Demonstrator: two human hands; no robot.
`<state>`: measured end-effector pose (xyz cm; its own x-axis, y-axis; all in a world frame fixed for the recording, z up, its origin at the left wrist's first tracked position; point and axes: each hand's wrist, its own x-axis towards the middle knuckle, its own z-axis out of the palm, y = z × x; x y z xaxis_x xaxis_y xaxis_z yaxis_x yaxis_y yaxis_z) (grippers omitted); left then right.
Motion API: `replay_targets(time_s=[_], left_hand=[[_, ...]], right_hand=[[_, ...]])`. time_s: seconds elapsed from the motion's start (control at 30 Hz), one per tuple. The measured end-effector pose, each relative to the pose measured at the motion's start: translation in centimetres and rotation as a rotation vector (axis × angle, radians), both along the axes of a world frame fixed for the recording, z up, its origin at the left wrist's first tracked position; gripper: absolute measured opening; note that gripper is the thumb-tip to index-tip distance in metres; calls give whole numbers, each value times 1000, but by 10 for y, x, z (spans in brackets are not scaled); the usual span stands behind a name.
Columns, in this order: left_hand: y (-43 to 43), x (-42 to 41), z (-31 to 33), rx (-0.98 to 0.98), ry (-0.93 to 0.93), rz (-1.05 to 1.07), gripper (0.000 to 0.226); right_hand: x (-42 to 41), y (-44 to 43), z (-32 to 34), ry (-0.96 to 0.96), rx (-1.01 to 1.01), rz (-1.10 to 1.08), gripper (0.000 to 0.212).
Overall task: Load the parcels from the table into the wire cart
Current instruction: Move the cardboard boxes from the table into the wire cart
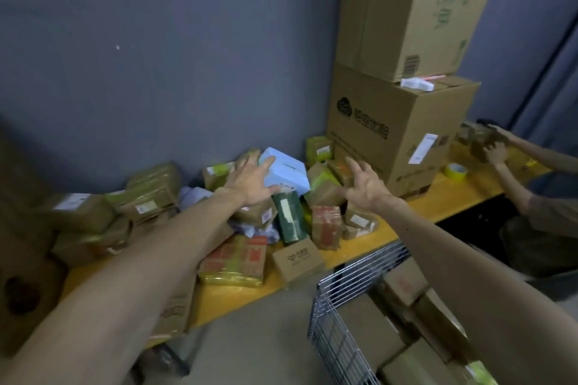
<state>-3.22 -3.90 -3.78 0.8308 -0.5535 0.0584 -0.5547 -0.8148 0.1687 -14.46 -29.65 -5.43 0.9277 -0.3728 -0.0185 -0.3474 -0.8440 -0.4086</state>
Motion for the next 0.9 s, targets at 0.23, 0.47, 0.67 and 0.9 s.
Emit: replay_targets(time_s=[0.23,0.47,0.67,0.9], left_hand=[[121,33,13,3,5,142,79],[207,64,21,23,1,278,79],[253,98,19,76,-18,378,78],[276,147,23,133,-24,483,78]], right_hand=[[66,105,16,-14,-35,100,89],[128,180,23,-34,-88,251,91],[192,220,24,-38,-89,368,91],[278,250,23,-12,-80,478,91]])
